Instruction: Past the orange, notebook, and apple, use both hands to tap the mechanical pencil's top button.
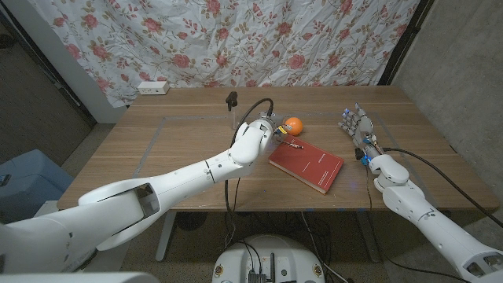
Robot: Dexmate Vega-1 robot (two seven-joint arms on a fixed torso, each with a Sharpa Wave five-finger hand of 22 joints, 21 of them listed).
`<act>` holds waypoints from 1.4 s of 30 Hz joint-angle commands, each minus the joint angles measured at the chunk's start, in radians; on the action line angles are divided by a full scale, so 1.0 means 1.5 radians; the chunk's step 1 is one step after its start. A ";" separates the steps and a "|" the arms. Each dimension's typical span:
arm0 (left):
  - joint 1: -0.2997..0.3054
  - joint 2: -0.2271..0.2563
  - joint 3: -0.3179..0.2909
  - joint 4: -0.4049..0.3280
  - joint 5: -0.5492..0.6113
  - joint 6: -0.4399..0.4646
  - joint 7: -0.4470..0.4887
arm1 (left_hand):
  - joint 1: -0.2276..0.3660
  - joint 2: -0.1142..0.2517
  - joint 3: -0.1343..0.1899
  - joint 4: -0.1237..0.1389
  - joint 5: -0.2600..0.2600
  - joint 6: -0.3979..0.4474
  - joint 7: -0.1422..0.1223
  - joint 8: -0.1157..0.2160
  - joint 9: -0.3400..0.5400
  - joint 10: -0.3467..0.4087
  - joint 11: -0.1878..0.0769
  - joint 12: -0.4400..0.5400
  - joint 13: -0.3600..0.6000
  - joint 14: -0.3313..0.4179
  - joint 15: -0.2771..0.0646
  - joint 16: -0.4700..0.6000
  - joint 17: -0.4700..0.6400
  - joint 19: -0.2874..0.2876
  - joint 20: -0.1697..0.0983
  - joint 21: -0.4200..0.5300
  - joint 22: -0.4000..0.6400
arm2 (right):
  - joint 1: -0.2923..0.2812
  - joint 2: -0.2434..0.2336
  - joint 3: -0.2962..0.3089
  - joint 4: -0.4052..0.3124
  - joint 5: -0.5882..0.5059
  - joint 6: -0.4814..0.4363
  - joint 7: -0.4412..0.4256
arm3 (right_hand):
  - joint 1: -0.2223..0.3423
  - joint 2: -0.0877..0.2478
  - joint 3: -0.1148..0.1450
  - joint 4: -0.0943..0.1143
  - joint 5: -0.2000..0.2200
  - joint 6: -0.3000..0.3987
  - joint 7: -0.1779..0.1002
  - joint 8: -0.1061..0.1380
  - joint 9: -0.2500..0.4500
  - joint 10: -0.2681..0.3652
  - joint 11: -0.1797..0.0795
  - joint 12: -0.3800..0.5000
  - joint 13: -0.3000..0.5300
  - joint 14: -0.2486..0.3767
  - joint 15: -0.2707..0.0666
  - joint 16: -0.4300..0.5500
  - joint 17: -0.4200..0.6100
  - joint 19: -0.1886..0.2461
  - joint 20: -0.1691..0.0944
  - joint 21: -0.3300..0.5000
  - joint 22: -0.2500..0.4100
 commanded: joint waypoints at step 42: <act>0.033 0.008 -0.030 -0.046 0.102 -0.007 -0.097 | -0.085 -0.060 -0.048 0.005 0.000 -0.205 -0.011 -0.011 0.000 -0.241 0.002 -0.010 -0.003 -0.055 -0.103 -0.001 0.000 -0.053 -0.036 -0.008 0.001 | -0.042 0.003 0.018 -0.022 0.013 0.020 -0.017 | 0.002 0.013 0.001 0.011 0.003 0.006 -0.004 0.002 0.001 0.008 0.004 0.003 0.000 0.003 0.004 0.001 0.001 0.004 0.002 0.001 0.002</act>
